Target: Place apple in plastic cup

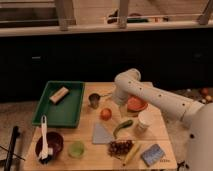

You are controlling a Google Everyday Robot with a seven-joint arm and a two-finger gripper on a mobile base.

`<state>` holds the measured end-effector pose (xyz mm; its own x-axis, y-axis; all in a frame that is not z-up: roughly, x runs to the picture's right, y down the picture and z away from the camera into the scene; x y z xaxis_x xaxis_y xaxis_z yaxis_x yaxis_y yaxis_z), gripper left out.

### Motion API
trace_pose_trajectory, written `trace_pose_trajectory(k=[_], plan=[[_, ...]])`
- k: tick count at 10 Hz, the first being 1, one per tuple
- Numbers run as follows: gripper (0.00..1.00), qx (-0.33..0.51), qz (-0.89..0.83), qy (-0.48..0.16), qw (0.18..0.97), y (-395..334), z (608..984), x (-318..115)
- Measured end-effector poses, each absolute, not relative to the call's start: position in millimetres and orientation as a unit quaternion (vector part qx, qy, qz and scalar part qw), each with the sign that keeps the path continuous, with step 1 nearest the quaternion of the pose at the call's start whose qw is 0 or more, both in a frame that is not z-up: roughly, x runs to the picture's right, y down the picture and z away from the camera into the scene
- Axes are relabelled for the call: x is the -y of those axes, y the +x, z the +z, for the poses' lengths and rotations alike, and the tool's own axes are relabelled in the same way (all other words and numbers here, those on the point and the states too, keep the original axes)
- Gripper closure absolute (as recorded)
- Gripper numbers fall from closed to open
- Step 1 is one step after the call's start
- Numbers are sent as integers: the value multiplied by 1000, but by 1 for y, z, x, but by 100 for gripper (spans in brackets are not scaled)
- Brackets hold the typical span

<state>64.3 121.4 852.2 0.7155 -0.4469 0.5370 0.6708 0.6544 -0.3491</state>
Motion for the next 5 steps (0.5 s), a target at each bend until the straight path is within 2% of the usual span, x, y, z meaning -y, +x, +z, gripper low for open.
trace_pose_trajectory(k=[5], plan=[[20, 216, -368, -280, 860, 48, 850, -136]])
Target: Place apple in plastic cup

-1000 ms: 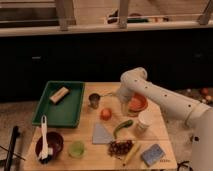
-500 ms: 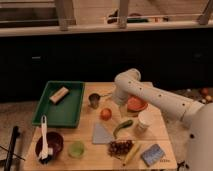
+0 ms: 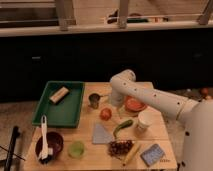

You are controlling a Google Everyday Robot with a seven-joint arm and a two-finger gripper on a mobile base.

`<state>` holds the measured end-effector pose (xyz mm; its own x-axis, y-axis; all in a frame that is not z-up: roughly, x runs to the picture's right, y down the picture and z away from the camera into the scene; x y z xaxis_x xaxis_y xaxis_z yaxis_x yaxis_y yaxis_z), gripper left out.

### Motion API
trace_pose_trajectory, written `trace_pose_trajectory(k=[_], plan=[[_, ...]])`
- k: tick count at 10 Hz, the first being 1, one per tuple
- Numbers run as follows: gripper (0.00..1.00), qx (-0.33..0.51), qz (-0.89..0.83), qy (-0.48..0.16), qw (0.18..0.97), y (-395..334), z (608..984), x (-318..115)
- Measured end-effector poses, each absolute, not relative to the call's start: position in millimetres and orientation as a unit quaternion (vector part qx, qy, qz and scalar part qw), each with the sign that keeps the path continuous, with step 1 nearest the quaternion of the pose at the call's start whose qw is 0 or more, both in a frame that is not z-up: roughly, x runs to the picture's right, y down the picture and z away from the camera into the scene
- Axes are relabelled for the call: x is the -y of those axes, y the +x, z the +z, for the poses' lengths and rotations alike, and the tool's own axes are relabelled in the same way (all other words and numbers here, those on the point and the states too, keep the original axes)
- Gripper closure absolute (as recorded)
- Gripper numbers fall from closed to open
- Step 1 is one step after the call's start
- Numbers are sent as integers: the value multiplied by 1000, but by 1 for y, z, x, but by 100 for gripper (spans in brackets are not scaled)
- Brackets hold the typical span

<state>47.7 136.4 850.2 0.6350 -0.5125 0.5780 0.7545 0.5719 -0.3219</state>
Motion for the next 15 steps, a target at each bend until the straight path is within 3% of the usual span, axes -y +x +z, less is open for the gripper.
trace_pose_trajectory(k=[9, 10, 15], plan=[[23, 248, -428, -293, 818, 24, 851, -159], [30, 249, -428, -294, 818, 23, 853, -160], [80, 263, -419, -305, 814, 24, 866, -163]])
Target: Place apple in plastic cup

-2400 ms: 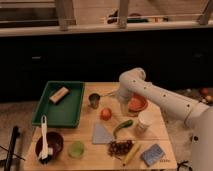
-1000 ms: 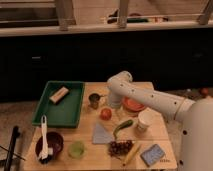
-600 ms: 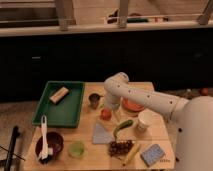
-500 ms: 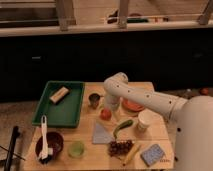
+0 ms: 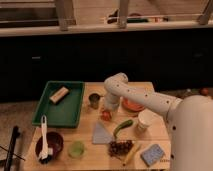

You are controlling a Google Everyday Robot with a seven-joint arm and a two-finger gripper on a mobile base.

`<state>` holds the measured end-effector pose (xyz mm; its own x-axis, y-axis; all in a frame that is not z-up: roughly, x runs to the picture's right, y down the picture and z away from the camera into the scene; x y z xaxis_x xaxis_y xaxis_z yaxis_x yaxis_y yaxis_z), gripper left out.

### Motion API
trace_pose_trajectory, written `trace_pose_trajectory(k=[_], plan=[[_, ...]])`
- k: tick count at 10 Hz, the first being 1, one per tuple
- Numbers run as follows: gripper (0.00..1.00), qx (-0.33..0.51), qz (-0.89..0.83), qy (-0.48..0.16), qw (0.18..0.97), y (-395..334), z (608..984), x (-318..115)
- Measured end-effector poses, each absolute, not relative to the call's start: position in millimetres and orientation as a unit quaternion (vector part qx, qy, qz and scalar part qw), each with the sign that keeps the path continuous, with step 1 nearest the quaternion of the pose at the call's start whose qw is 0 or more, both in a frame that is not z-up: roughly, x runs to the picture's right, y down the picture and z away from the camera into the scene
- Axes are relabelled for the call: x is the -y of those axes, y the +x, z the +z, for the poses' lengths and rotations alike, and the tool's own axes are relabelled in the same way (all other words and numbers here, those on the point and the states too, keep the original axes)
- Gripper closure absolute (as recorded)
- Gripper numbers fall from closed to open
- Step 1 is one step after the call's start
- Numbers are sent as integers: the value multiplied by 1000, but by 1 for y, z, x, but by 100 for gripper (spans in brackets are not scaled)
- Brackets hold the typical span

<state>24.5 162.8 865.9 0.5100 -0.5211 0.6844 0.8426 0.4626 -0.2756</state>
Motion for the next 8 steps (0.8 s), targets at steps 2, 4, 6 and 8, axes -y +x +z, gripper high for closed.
trace_pose_trajectory(k=[2, 4, 6, 8], plan=[[98, 265, -419, -305, 813, 23, 868, -163], [100, 264, -419, -305, 813, 23, 868, -163], [100, 261, -416, -304, 816, 26, 866, -160], [100, 258, -401, -298, 827, 28, 855, -146]])
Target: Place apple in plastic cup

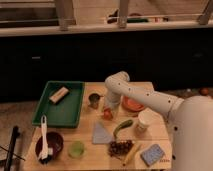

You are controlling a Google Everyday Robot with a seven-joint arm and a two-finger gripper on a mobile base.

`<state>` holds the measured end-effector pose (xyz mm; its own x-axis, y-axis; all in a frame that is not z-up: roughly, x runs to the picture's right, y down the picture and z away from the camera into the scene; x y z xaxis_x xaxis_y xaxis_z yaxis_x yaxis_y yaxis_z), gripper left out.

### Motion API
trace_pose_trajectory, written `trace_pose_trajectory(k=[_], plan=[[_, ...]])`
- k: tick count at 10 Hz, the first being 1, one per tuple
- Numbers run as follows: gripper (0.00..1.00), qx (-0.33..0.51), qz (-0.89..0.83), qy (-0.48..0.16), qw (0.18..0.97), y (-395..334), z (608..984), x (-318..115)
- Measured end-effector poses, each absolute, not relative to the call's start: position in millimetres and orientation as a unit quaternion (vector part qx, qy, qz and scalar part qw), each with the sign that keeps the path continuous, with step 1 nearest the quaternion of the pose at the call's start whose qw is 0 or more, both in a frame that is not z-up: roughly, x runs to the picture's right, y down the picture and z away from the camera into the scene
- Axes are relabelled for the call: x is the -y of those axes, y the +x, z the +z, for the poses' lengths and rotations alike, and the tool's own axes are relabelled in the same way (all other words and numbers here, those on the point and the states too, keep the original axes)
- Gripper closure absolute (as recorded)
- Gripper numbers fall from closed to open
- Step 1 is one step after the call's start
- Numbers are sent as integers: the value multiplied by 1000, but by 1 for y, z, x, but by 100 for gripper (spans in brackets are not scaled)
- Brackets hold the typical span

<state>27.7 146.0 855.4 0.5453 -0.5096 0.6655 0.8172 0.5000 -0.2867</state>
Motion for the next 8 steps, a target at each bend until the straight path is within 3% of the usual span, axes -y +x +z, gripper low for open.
trace_pose_trajectory(k=[8], plan=[[100, 224, -378, -289, 850, 20, 816, -99]])
